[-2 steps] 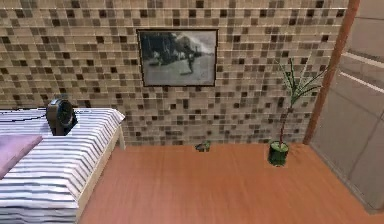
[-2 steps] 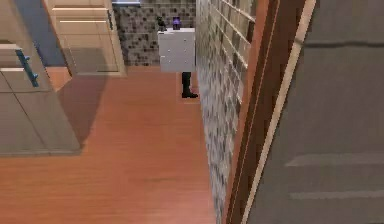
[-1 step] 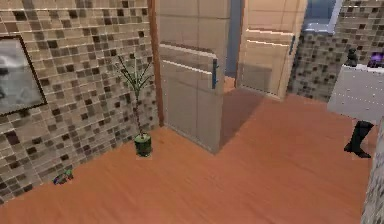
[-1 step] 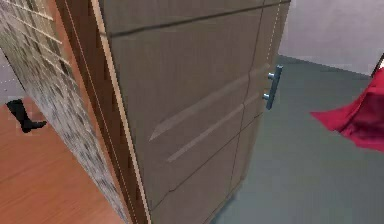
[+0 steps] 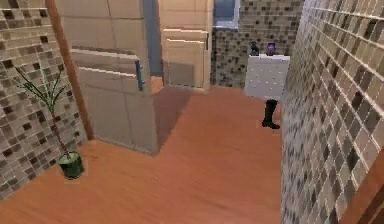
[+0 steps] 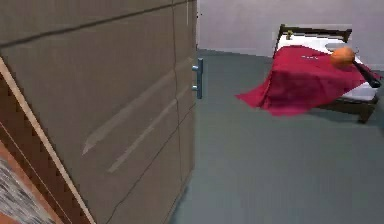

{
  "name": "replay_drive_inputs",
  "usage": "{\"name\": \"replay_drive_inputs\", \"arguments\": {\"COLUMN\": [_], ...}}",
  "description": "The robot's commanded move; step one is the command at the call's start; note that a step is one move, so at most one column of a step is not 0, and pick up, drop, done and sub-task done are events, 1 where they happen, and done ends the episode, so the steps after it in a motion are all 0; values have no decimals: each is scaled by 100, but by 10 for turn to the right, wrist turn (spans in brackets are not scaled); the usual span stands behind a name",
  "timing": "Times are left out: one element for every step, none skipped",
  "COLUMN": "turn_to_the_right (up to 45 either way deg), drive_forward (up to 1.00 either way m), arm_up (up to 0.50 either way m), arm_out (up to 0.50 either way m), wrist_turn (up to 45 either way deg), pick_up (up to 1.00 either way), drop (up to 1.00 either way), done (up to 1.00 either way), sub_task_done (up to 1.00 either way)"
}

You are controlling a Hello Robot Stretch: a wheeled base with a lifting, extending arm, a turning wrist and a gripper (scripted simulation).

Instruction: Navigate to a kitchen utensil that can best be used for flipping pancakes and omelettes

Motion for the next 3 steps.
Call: {"name": "replay_drive_inputs", "arguments": {"turn_to_the_right": [0, 0, 150], "drive_forward": [100, 100, 0], "arm_up": [0, 0, 0], "arm_out": [0, 0, 0], "wrist_turn": [0, 0, 0], "pick_up": [0, 0, 0], "drop": [0, 0, 0], "done": [0, 0, 0], "sub_task_done": [0, 0, 0]}}
